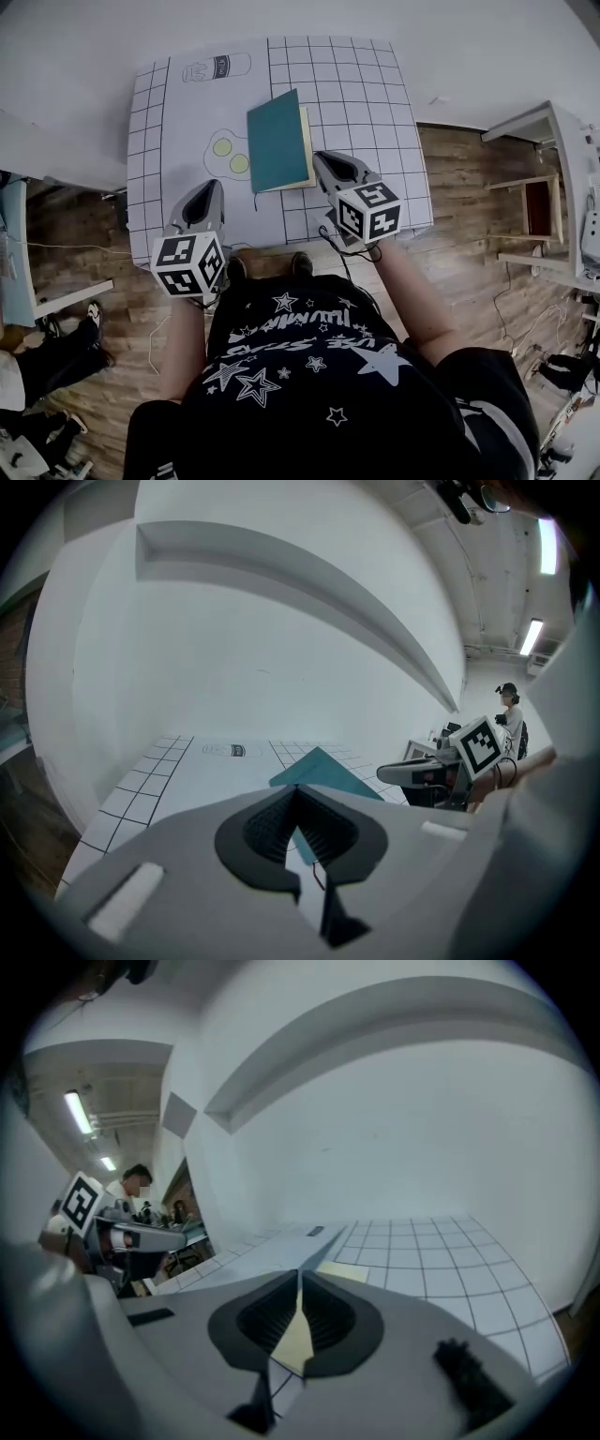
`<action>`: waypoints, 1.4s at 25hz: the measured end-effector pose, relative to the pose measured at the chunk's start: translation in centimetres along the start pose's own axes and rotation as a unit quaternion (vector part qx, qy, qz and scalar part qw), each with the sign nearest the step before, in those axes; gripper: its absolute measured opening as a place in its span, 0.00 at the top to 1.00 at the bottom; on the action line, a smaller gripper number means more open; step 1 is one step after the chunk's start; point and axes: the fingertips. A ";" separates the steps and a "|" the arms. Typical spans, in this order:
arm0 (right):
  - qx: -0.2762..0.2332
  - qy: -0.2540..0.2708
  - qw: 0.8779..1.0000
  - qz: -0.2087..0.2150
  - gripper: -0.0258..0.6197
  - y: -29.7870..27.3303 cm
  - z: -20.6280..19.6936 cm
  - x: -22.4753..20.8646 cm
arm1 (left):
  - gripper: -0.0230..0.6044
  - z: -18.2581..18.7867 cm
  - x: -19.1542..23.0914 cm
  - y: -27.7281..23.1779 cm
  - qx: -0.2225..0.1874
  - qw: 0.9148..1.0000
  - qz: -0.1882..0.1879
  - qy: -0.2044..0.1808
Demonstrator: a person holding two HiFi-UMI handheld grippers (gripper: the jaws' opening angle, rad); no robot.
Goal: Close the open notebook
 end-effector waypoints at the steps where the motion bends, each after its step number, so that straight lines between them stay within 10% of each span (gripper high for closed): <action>1: 0.005 0.018 1.000 0.022 0.93 -0.2 0.1 0.9 | 0.95 0.1 -0.2 0.0 -0.001 1.000 0.001 0.000; 9: 0.137 0.033 0.989 0.049 0.93 -2.3 -7.3 0.8 | 0.95 0.0 -1.4 0.4 -0.001 1.000 0.027 0.002; 23: 0.195 0.039 0.979 0.041 0.93 -3.6 -9.7 -0.6 | 0.95 -1.8 1.4 6.8 -0.001 0.990 0.140 0.028; 35: 0.196 0.019 0.980 -0.023 0.93 -2.4 -9.4 0.7 | 0.95 -5.6 4.3 13.4 -0.022 0.993 0.110 0.035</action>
Point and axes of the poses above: the fingertips, and each gripper's own axes: y backward along the fingers, x to its left, z out of its top, and after that the axes turned 2 degrees about -z, right-handed
